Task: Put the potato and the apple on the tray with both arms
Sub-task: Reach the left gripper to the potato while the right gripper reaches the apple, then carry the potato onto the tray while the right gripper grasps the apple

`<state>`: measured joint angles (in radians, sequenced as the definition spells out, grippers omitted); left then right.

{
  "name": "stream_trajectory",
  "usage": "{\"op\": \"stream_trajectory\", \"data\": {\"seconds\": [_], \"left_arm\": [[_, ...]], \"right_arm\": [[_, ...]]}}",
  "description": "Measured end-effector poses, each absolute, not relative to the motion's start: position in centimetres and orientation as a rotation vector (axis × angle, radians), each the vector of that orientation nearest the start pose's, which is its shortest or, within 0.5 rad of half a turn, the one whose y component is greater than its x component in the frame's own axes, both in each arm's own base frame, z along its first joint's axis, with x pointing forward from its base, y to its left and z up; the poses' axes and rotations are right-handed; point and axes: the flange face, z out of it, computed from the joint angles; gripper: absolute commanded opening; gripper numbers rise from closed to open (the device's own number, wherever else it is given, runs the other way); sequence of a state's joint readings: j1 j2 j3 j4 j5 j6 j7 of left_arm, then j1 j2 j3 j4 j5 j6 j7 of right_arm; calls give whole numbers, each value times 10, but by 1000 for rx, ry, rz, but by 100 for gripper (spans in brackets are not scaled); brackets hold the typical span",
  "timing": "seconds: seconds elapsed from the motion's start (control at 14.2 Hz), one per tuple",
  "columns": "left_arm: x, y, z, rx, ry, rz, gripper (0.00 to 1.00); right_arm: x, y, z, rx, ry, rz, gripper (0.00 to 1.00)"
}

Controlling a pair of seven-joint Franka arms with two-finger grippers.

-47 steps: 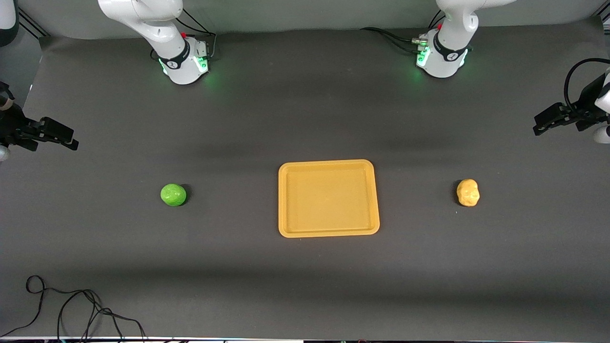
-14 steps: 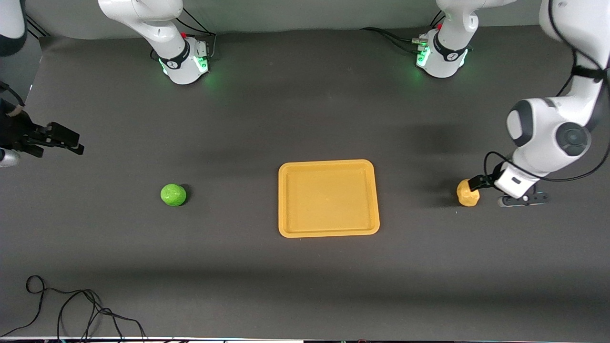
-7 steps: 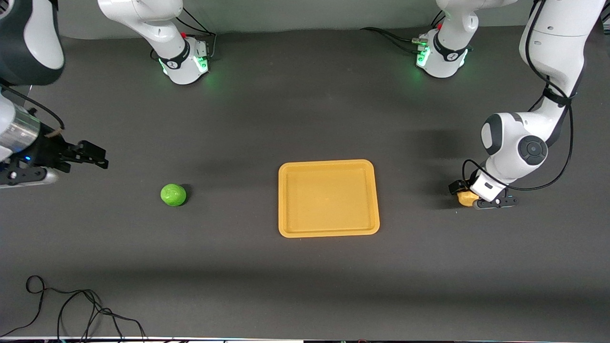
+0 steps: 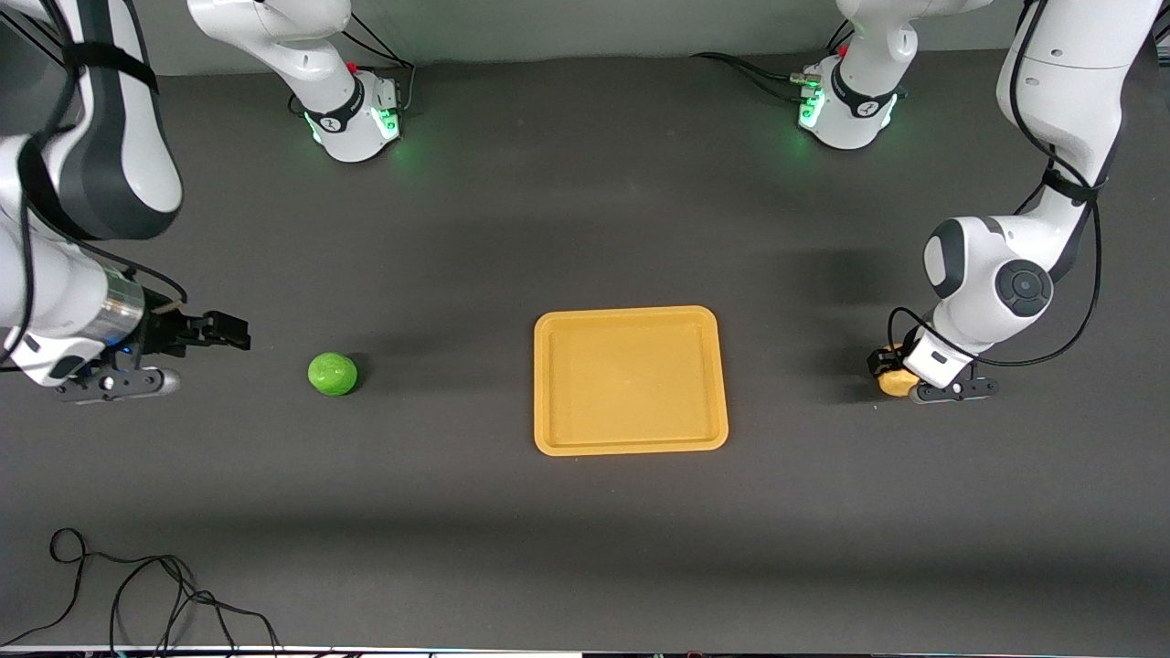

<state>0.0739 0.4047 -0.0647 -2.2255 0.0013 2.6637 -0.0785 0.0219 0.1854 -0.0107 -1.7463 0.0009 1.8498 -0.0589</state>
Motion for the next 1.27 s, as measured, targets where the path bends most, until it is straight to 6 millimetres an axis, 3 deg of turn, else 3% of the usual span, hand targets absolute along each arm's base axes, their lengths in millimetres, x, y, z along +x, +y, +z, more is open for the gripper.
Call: {"op": "stream_trajectory", "data": {"seconds": [0.14,0.28,0.49,0.64,0.78,0.99,1.27], "left_arm": [[556,-1,206,-3164,-130,-90,44],[560,-6,233,-3162,-115,-89,42],[561,-28,306,-3152,-156,-24,41],[555,-58,362,-3137,-216,35,41],[550,-99,402,-3120,-284,77,41],[540,-173,419,-3115,-398,63,41],[532,-253,394,-3161,-552,-15,41]], "right_arm": [[604,15,426,-3138,-130,91,98],[596,25,397,-3137,-156,79,98],[586,27,367,-3138,-163,58,100],[582,26,354,-3138,-160,42,100],[575,25,335,-3140,-135,-9,100],[563,24,294,-3141,-110,-21,100],[559,23,228,-3143,-97,-53,100]]}}
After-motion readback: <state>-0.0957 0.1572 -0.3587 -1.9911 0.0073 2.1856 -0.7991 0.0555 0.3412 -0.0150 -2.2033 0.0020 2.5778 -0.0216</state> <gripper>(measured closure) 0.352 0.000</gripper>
